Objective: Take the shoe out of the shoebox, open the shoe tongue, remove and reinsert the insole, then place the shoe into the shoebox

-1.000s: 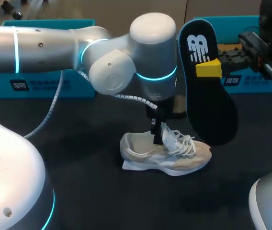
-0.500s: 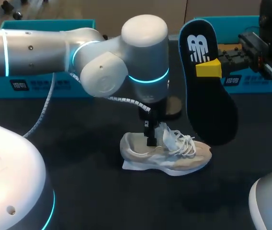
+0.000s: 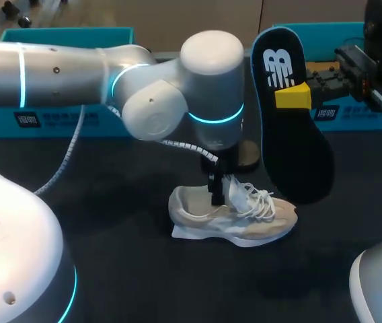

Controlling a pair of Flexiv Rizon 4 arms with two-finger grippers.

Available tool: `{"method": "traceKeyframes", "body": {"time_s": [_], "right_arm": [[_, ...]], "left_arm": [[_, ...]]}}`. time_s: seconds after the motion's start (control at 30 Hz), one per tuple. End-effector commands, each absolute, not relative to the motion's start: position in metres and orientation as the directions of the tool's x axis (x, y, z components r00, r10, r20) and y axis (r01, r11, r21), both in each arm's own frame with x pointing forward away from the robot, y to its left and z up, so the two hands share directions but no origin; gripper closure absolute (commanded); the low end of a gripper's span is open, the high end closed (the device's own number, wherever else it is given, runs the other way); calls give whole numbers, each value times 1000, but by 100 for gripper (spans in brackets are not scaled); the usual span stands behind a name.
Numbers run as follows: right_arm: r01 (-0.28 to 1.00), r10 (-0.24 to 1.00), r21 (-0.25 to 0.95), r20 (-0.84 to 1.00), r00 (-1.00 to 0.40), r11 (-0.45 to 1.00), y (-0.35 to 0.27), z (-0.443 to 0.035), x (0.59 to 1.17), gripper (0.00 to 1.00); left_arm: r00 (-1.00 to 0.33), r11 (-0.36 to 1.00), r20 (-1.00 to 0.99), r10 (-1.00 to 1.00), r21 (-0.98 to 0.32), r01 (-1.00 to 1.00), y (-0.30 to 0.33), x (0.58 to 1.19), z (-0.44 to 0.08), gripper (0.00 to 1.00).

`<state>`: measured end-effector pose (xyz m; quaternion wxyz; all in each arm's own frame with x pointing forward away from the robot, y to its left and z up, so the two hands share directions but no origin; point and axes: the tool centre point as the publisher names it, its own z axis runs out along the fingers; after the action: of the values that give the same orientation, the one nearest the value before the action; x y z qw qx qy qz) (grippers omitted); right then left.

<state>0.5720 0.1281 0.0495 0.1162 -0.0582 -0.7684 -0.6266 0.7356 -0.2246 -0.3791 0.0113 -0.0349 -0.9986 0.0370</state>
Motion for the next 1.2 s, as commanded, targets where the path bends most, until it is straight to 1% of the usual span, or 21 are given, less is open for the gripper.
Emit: {"method": "traceKeyframes", "body": {"time_s": [0.03, 0.1, 0.13, 0.17, 0.2, 0.63, 0.93, 1.07, 1.2], "right_arm": [[236, -59, 948, 254, -965, 214, 131, 51, 575, 100], [236, -59, 948, 254, -965, 214, 131, 51, 575, 100], [236, -59, 948, 254, -965, 214, 131, 51, 575, 100], [236, -59, 948, 254, -965, 214, 131, 51, 575, 100], [236, -59, 948, 254, -965, 214, 131, 51, 575, 100], [236, -59, 948, 254, -965, 214, 131, 51, 575, 100], [236, -59, 948, 254, -965, 214, 131, 51, 575, 100], [236, -59, 948, 254, -965, 214, 131, 51, 575, 100], [236, -59, 948, 254, -965, 214, 131, 51, 575, 100]], "left_arm": [[-997, 995, 29, 67, -70, 65, -229, 739, -385, 57], [-998, 996, 31, 62, -66, 60, -229, 740, -387, 72], [-998, 996, 31, 60, -65, 58, -229, 740, -387, 90], [-998, 996, 32, 59, -64, 56, -229, 741, -388, 98], [-998, 996, 34, 57, -64, 55, -229, 741, -388, 100], [-998, 995, 30, 59, -82, 56, -227, 743, -381, 100], [-995, 991, 16, 99, -97, 97, -227, 740, -372, 100], [-989, 983, -4, 146, -108, 145, -225, 738, -362, 100], [-969, 961, -58, 241, -125, 247, -222, 732, -350, 100]]}}
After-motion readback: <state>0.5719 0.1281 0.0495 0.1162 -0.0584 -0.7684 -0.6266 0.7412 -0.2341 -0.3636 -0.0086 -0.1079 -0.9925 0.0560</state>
